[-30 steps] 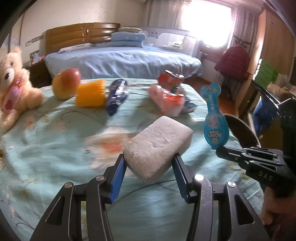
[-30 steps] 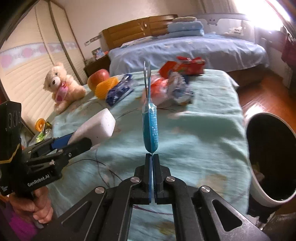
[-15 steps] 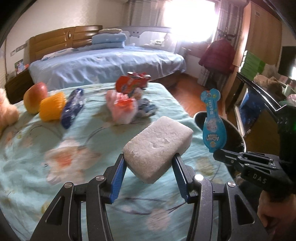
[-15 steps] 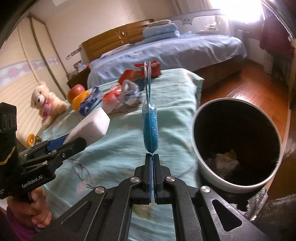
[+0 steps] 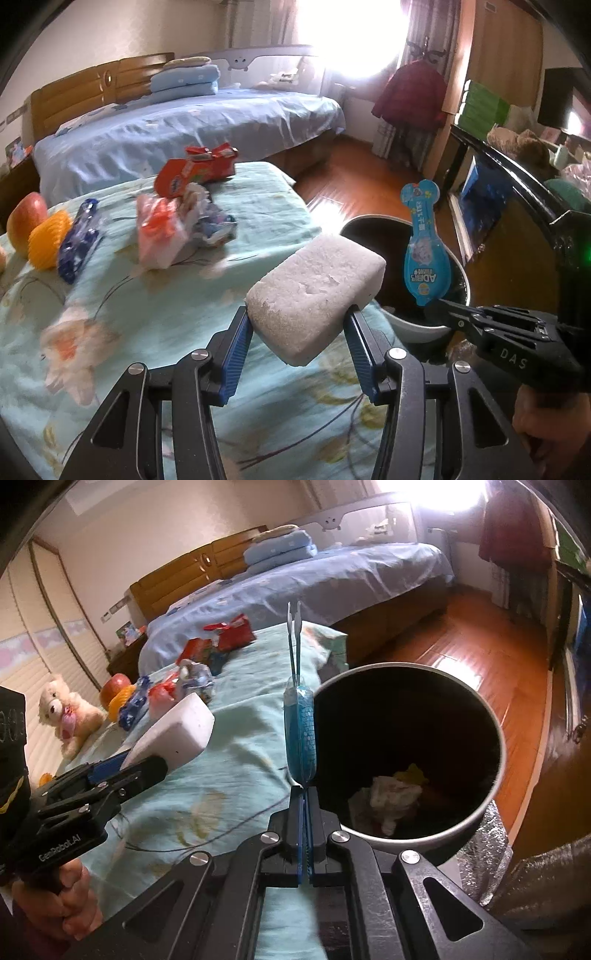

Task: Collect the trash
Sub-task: 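Carry the toothbrush and sponge over the trash bin with both tools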

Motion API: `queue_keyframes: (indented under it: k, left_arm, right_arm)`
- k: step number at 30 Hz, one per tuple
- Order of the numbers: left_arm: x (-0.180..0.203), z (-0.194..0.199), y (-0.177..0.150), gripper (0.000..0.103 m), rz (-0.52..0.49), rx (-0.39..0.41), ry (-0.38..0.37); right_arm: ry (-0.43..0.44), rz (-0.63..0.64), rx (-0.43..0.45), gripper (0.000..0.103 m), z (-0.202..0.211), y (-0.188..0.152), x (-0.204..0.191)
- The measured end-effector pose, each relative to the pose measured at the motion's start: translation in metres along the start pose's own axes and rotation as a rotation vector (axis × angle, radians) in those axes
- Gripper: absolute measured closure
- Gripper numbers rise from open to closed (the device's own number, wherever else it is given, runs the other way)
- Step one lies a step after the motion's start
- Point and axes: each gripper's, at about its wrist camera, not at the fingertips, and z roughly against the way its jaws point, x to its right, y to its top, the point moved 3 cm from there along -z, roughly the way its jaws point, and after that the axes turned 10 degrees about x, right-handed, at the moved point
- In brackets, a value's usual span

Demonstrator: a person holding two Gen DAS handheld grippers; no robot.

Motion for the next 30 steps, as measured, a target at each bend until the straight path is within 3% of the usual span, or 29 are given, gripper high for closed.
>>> queue_keyframes:
  k: [16,30]
  left_arm:
    - [0.041,-0.042,0.011,0.053,-0.037,-0.035,-0.028]
    - [0.061,-0.067,0.017,0.053,-0.066,-0.047,-0.044]
  right_arm:
    - [-0.043,-0.071,0.003,0.103,-0.002,0.005,0.046]
    - [-0.064,-0.088,-0.013,0.103,-0.006,0.008,0.063]
